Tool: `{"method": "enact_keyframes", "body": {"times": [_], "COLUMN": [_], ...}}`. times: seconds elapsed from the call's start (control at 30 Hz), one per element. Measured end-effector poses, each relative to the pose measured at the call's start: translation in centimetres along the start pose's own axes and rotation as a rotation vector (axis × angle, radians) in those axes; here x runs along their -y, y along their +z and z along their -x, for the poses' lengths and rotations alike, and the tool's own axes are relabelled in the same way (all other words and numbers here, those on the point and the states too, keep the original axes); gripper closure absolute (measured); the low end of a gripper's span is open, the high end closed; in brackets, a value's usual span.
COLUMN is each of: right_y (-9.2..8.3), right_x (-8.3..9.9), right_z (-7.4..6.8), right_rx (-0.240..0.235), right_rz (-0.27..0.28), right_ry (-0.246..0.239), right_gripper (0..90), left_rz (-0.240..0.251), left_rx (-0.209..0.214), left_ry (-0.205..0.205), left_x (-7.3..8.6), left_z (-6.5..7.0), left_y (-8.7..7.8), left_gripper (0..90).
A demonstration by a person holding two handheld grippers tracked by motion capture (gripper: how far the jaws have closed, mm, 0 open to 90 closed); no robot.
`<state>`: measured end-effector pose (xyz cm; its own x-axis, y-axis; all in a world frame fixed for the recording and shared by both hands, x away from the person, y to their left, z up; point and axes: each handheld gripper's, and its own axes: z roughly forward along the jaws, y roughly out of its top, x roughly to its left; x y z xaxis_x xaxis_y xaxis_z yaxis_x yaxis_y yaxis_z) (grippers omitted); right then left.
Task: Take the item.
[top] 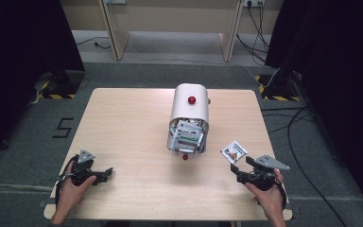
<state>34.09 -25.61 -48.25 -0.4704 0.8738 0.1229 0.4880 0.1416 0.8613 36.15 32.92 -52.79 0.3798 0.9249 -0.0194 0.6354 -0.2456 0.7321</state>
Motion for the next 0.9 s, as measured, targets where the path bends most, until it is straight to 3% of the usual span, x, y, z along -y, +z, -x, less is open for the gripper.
{"method": "enact_keyframes", "body": {"times": [0.23,0.9], "right_y": [-0.3,-0.7], "right_x": [0.5,2.0], "right_z": [-0.6,-1.0], "right_rx": [0.015,0.021], "right_rz": [-0.005,-0.024], "right_ry": [-0.007,-0.015], "right_gripper": [20.5,20.9], "left_rz": [0.0,0.0], "left_rx": [0.0,0.0], "left_ry": [0.0,0.0], "left_x": [0.0,0.0], "left_z": [0.0,0.0], "left_y": [0.0,0.0], "left_gripper": [0.0,0.0]}}
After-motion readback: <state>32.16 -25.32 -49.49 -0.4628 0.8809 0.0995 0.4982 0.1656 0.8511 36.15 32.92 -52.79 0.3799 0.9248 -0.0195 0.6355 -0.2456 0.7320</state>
